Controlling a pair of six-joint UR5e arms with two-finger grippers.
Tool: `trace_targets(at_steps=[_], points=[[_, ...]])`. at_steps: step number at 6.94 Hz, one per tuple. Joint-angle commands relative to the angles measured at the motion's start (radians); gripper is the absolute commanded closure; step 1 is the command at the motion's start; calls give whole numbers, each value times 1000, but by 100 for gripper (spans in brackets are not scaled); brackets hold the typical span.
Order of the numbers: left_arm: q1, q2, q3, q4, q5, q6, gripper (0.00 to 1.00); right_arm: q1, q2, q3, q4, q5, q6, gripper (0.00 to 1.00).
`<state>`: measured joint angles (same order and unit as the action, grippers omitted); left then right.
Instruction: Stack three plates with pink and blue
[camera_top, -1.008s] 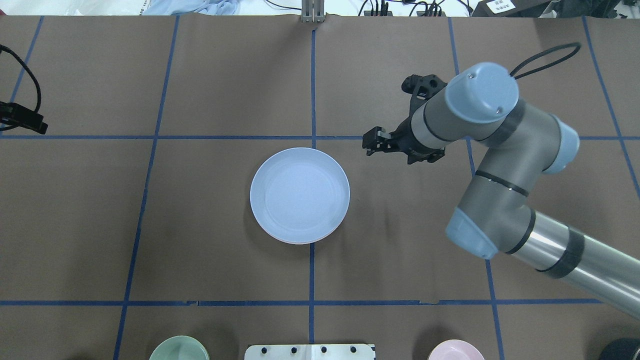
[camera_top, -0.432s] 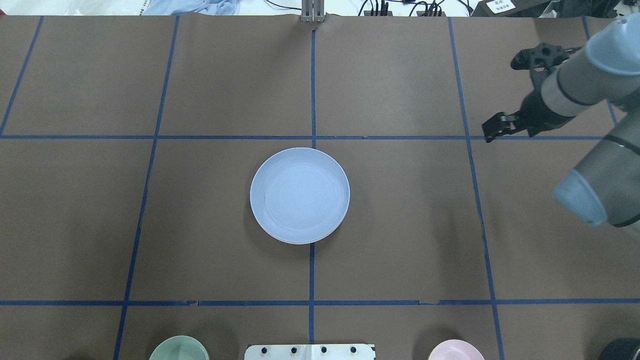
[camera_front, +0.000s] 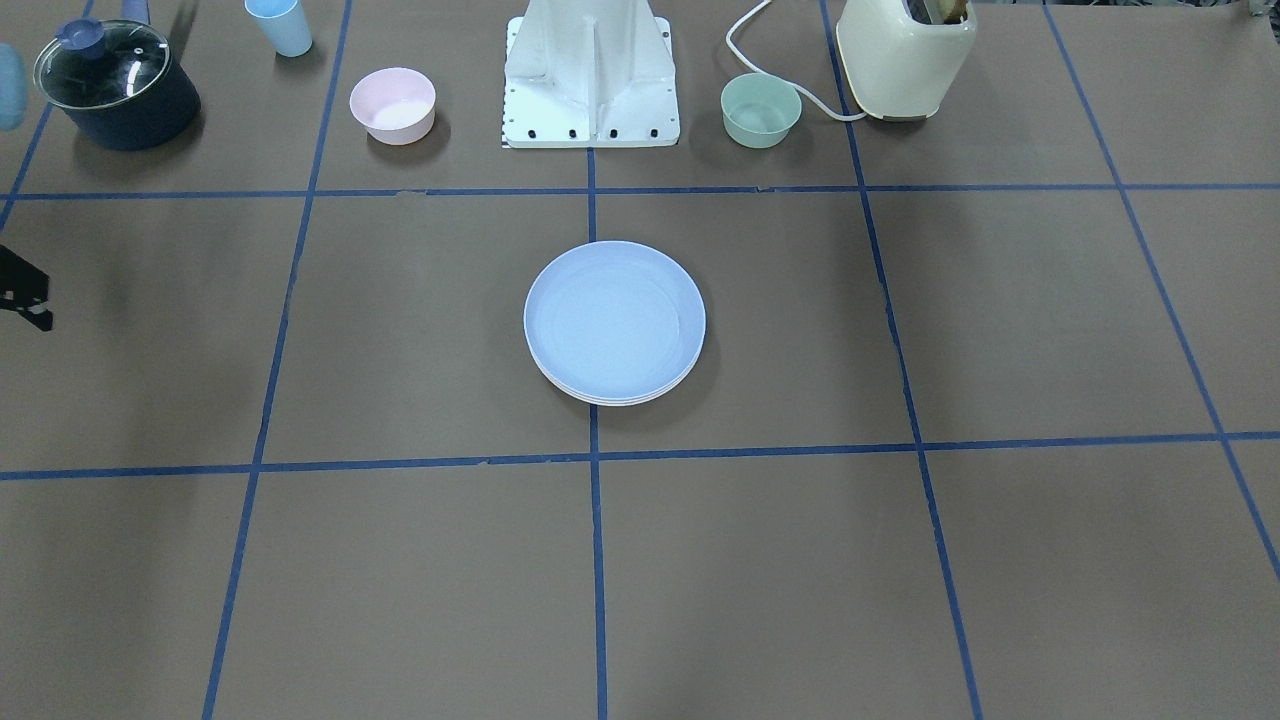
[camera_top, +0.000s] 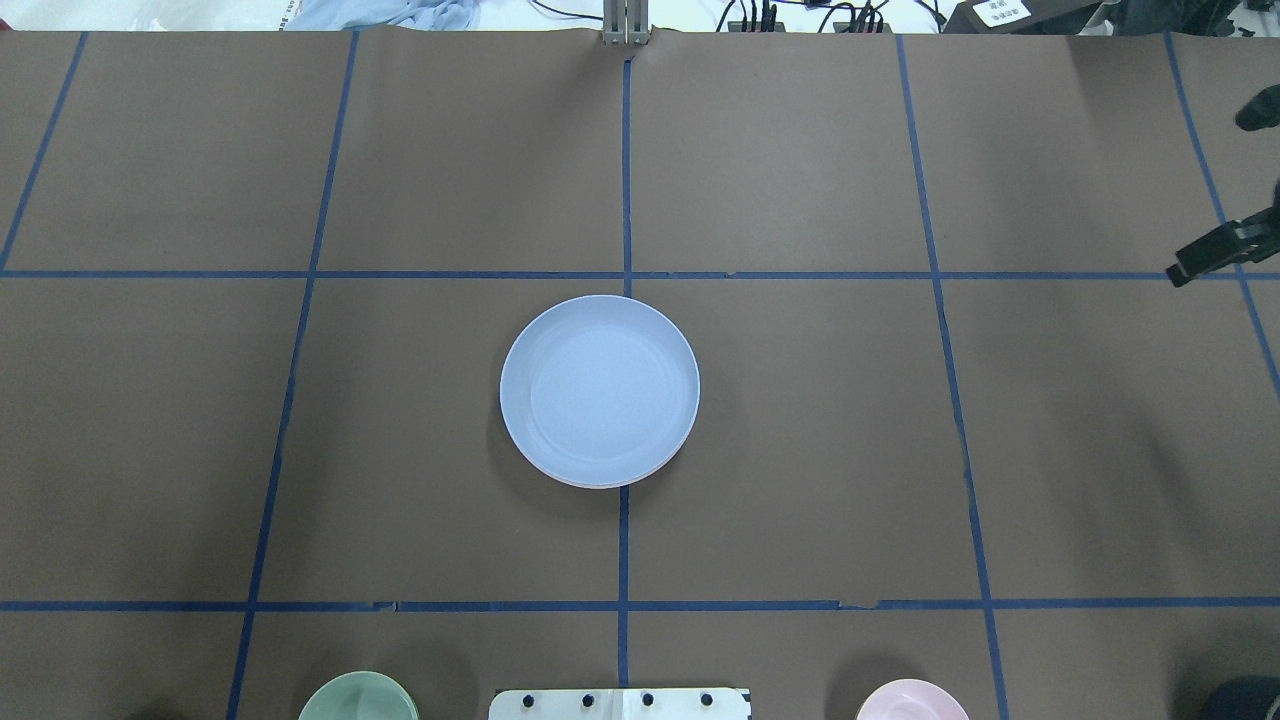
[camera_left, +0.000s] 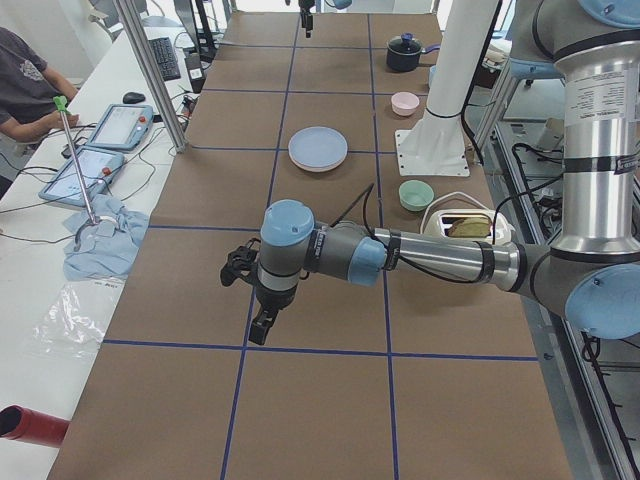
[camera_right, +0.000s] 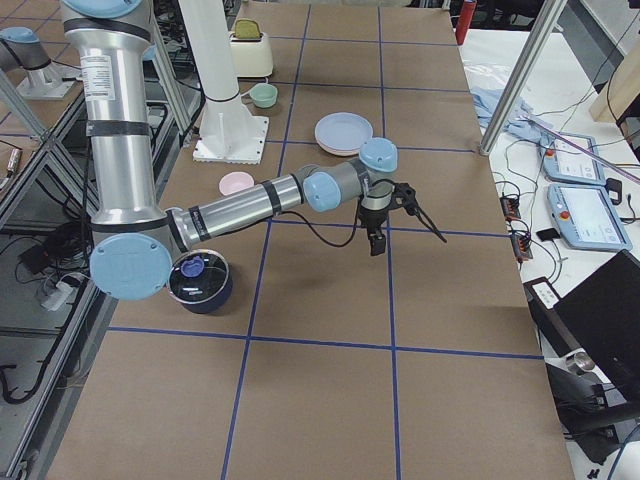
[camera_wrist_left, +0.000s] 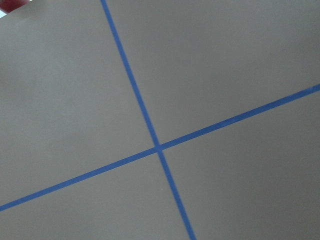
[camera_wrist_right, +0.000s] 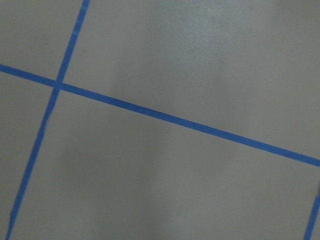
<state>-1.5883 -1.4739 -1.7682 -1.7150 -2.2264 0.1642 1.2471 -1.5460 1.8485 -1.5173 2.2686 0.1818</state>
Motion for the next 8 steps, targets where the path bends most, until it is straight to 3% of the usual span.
trace_targets(at_steps=[1, 3, 5, 8], points=[[-13, 16, 13, -17, -59, 0, 0, 61, -34, -46, 6, 22, -94, 0], [-10, 7, 80, -14, -58, -8, 0, 98, -92, -57, 5, 17, -85, 0], [-10, 14, 73, 35, -58, -9, 0, 184, -97, -138, -14, 32, -79, 0], [-10, 4, 65, 104, -64, -8, 0, 303, -103, -140, -116, 110, -93, 0]])
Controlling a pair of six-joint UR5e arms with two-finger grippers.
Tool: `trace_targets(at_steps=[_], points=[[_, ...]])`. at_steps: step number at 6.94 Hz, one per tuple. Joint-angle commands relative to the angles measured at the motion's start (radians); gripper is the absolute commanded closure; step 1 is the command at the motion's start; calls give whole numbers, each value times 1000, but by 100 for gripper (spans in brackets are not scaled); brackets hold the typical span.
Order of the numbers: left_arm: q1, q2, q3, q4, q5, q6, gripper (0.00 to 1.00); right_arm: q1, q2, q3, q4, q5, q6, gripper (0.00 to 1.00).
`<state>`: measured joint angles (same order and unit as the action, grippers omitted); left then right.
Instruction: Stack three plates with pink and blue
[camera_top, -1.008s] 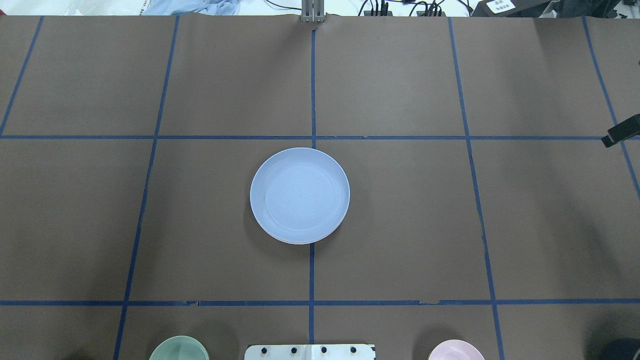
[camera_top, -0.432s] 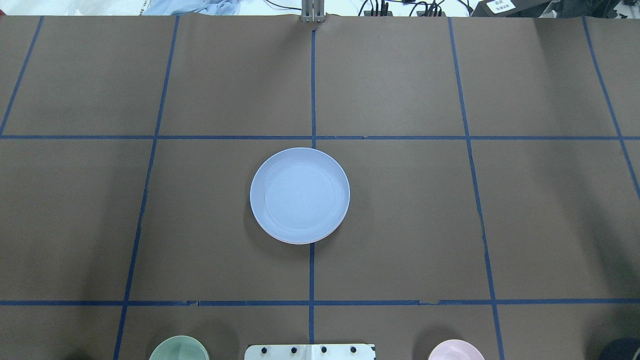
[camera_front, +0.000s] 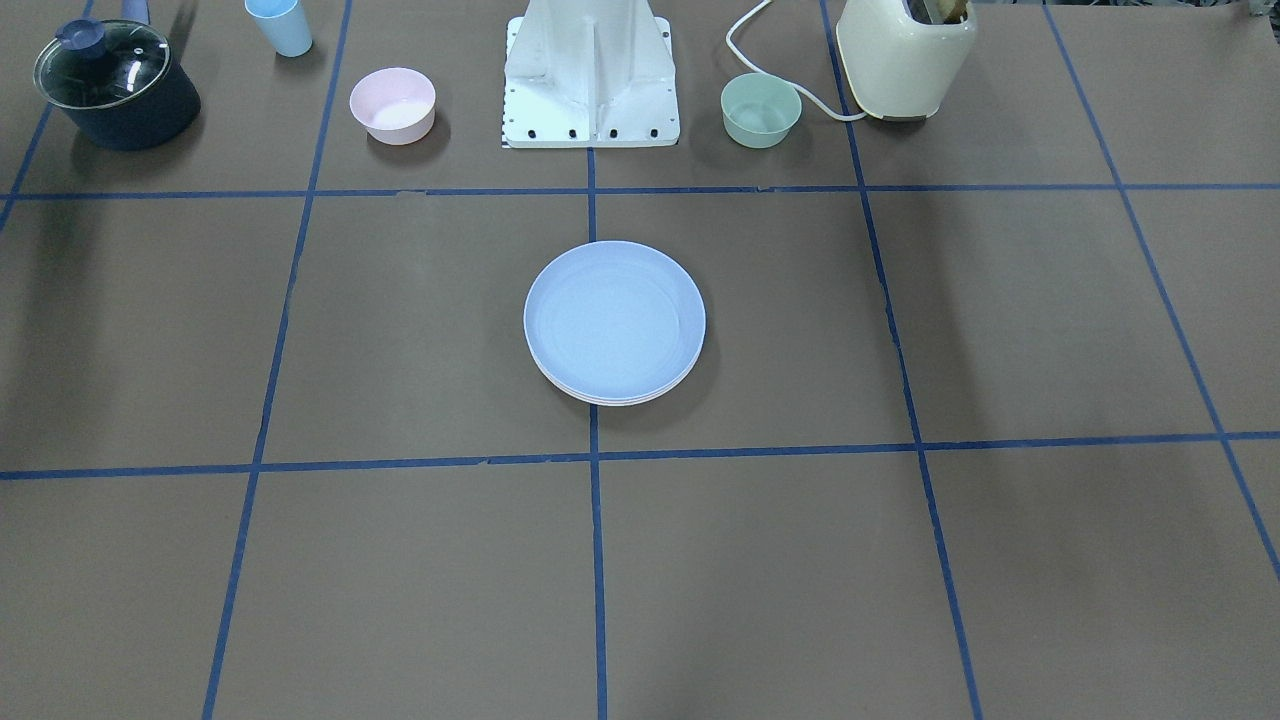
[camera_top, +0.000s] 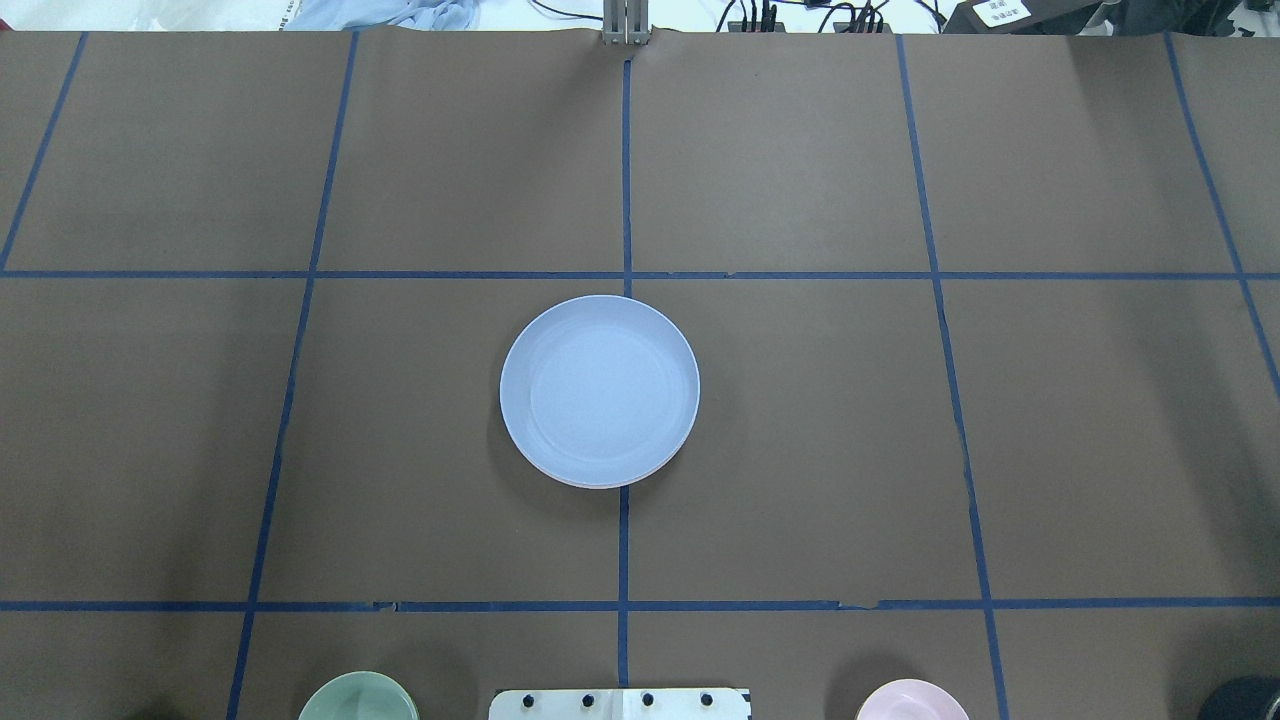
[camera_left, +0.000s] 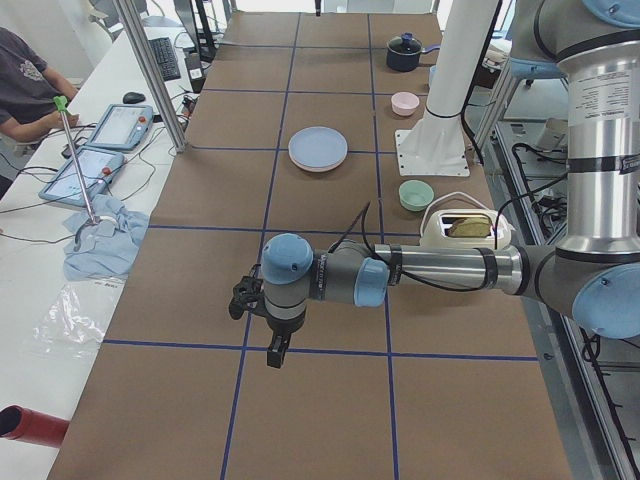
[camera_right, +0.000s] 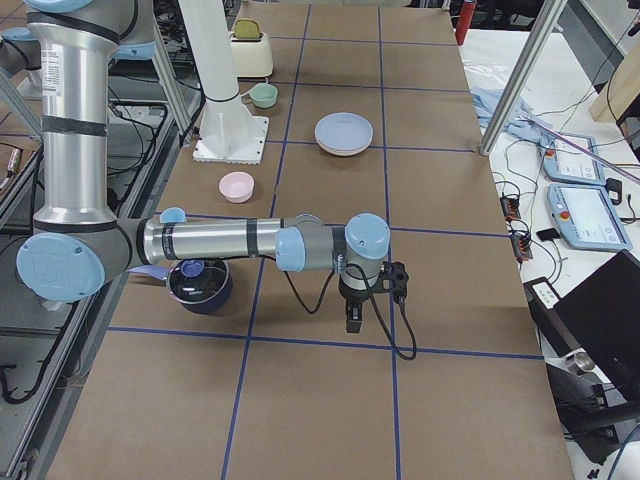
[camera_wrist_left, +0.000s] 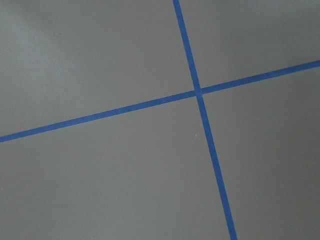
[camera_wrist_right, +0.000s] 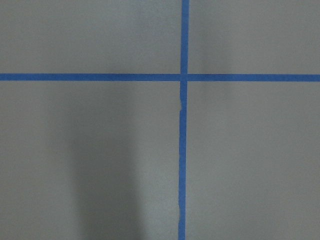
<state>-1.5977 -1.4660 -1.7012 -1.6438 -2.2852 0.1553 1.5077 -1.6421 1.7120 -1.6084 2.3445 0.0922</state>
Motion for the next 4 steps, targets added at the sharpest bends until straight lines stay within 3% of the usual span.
trace_targets(at_steps=[1, 4], points=[[-1, -1, -5, 36, -5, 1, 0, 81, -15, 4, -34, 53, -3, 0], [-1, -2, -5, 35, -5, 1, 0, 97, -34, 3, -21, 53, -5, 0]])
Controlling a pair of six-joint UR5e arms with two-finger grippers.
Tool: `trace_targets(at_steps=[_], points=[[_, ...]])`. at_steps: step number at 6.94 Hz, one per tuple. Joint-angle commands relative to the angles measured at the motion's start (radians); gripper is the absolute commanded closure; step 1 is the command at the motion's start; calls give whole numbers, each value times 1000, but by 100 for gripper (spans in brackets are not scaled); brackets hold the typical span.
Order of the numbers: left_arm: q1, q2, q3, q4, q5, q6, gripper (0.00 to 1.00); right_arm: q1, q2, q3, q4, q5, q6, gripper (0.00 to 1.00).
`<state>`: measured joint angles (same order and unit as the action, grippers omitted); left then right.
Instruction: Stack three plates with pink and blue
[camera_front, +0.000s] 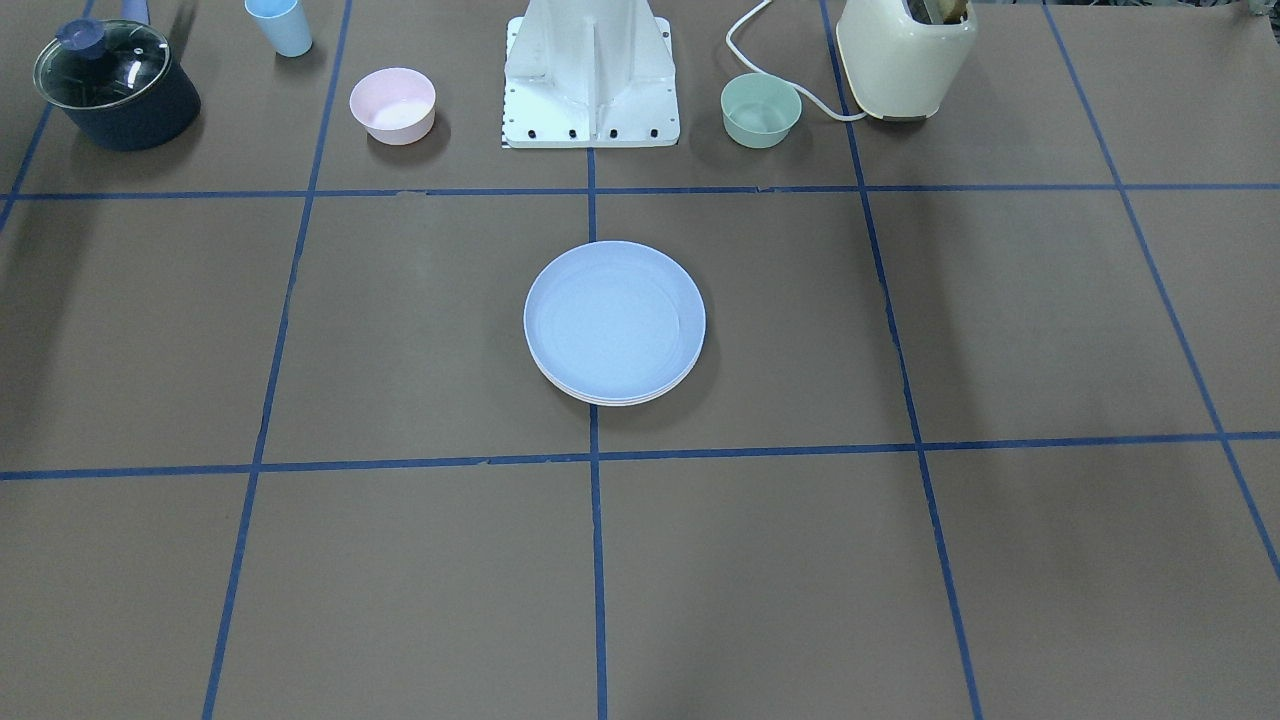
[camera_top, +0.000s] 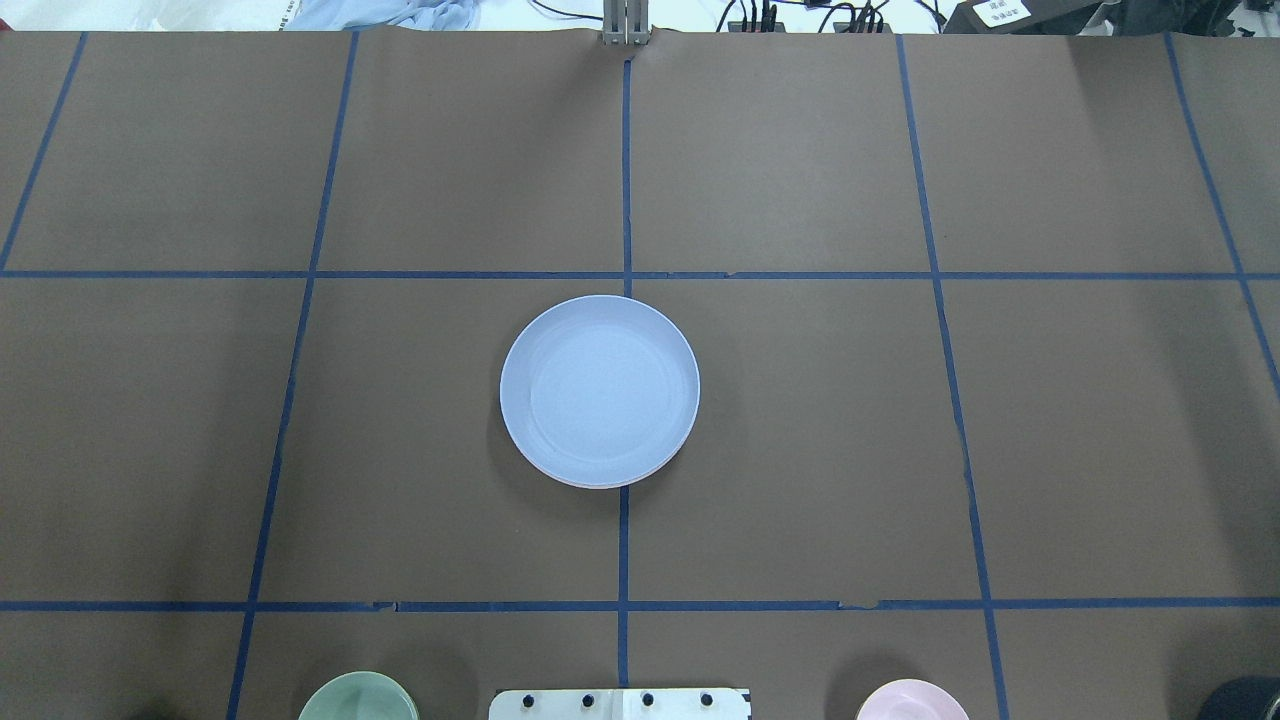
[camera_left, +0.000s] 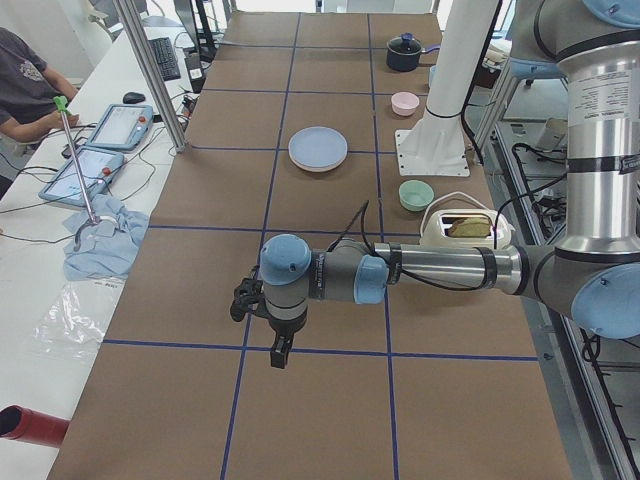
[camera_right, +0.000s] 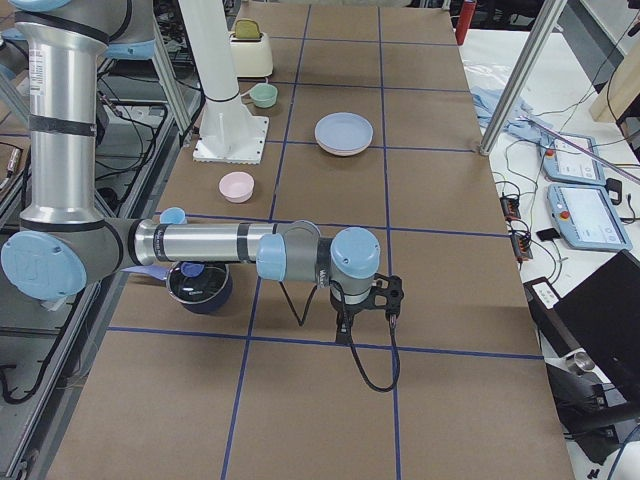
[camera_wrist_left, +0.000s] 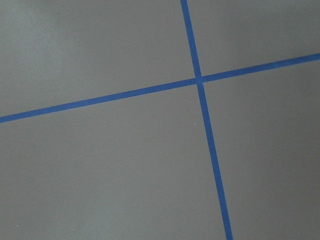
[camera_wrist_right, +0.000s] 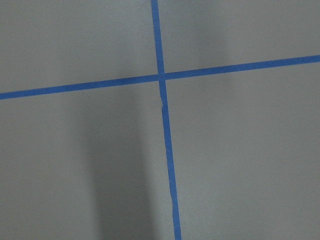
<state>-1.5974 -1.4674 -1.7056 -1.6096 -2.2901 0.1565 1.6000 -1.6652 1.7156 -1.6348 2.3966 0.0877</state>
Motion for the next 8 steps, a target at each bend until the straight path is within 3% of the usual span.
trace_targets(at_steps=[1, 5, 6, 8], points=[[-1, 1, 1, 0, 0, 0, 0, 6, -16, 4, 6, 0, 0, 0], [0, 2, 14, 0, -2, -3, 0, 6, -16, -1, 6, -4, 1, 0], [0, 2, 12, -1, -3, -128, 0, 6, -16, -1, 6, -4, 1, 0], [0, 2, 12, -13, -3, -176, 0, 6, -15, 1, 6, -4, 1, 0]])
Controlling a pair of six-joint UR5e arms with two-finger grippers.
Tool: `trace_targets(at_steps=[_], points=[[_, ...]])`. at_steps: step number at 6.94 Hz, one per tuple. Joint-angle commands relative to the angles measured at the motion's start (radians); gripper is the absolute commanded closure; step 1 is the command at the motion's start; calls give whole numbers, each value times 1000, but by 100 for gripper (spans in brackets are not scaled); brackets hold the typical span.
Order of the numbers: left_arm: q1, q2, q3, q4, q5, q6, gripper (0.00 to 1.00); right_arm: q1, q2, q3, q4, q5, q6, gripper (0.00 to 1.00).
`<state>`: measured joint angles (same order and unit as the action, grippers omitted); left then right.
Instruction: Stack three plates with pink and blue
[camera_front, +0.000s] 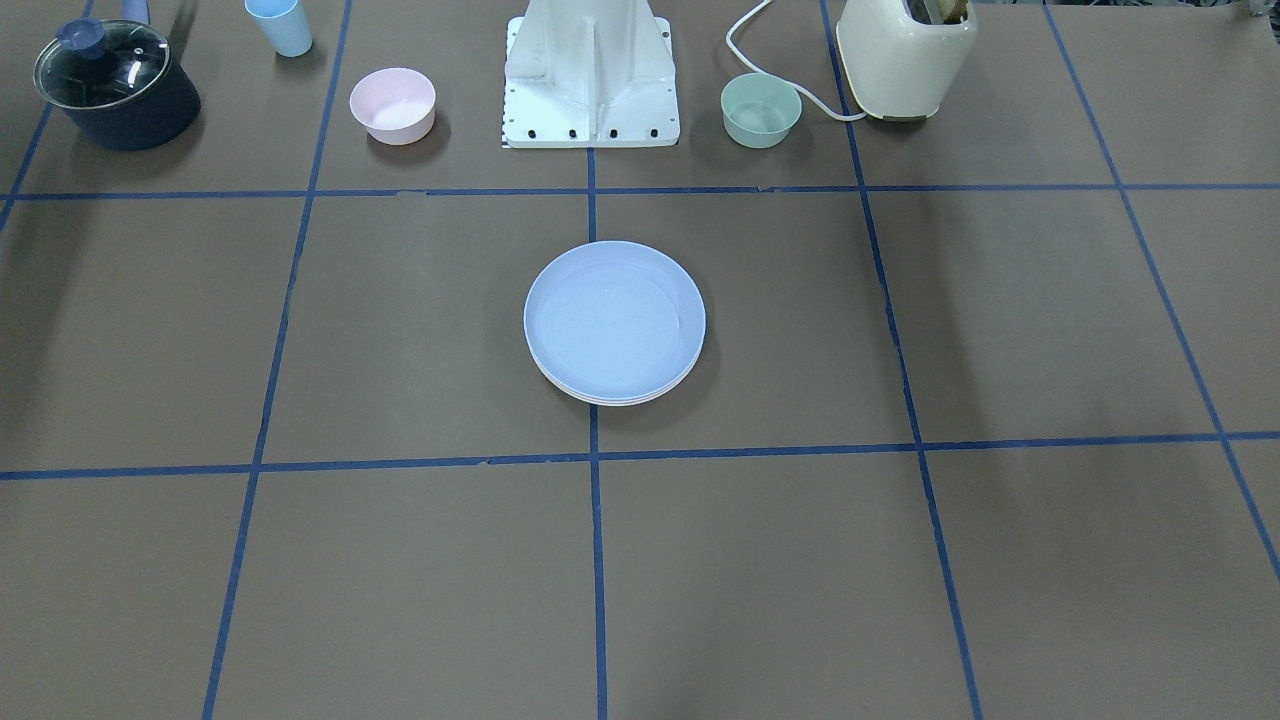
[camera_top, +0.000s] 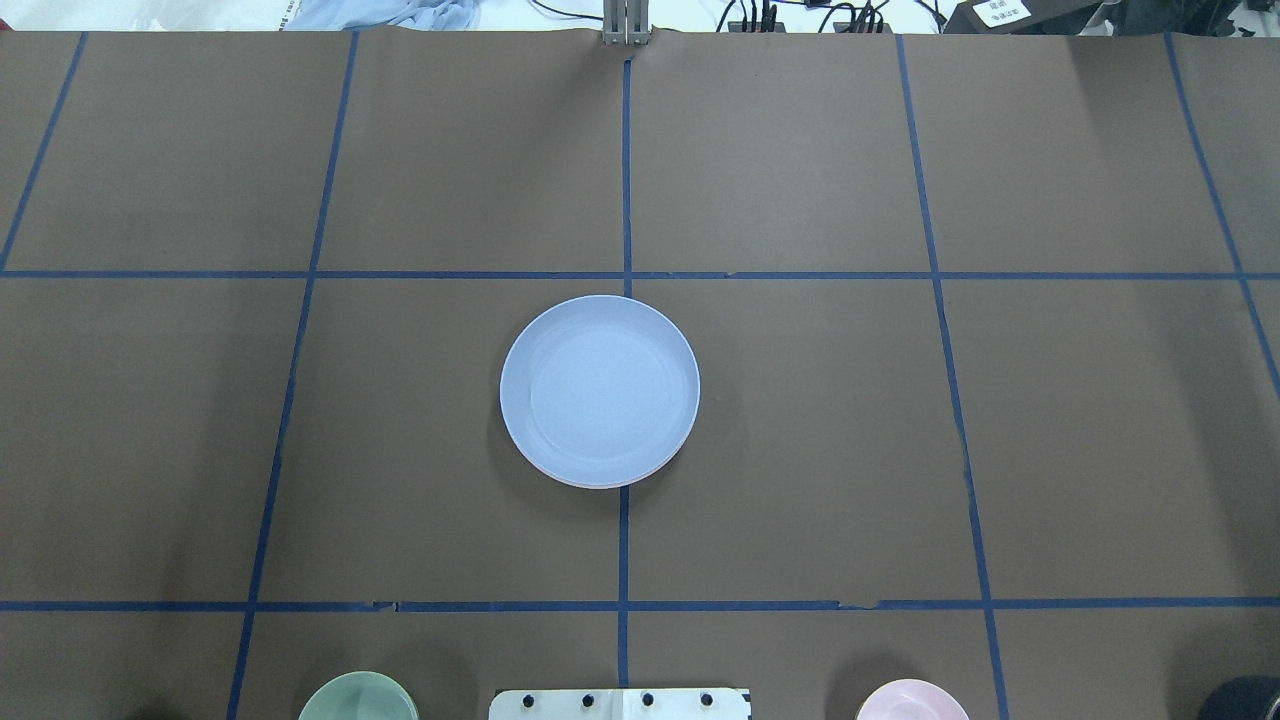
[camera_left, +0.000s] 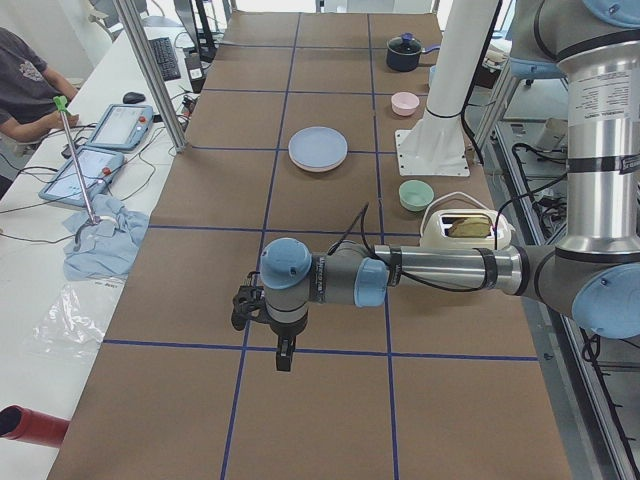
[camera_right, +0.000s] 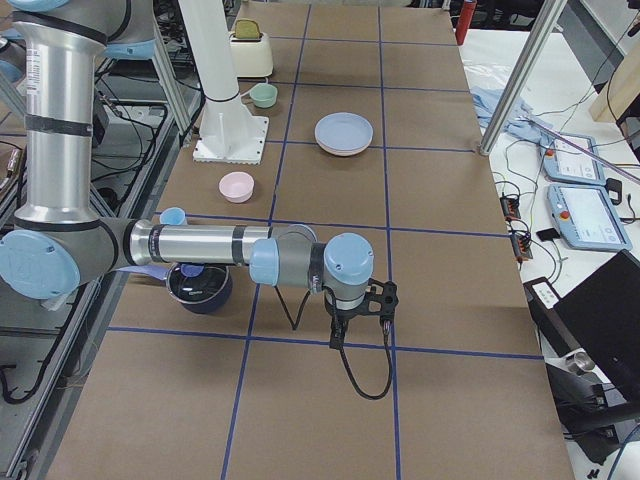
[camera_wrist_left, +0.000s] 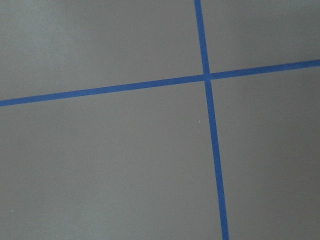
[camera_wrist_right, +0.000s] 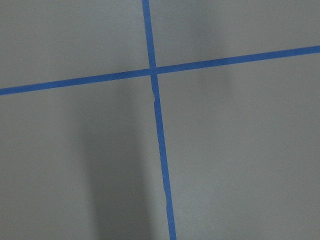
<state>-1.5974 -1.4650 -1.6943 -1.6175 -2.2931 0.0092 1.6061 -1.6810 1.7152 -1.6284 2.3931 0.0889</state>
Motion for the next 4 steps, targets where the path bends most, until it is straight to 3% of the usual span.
trace_targets(at_steps=[1, 4], points=[[1, 0, -1, -5, 0, -29, 0, 0, 1, 6, 1, 0, -1, 0], [1, -1, -1, -5, 0, -29, 0, 0, 6, 6, 1, 0, 0, 0]])
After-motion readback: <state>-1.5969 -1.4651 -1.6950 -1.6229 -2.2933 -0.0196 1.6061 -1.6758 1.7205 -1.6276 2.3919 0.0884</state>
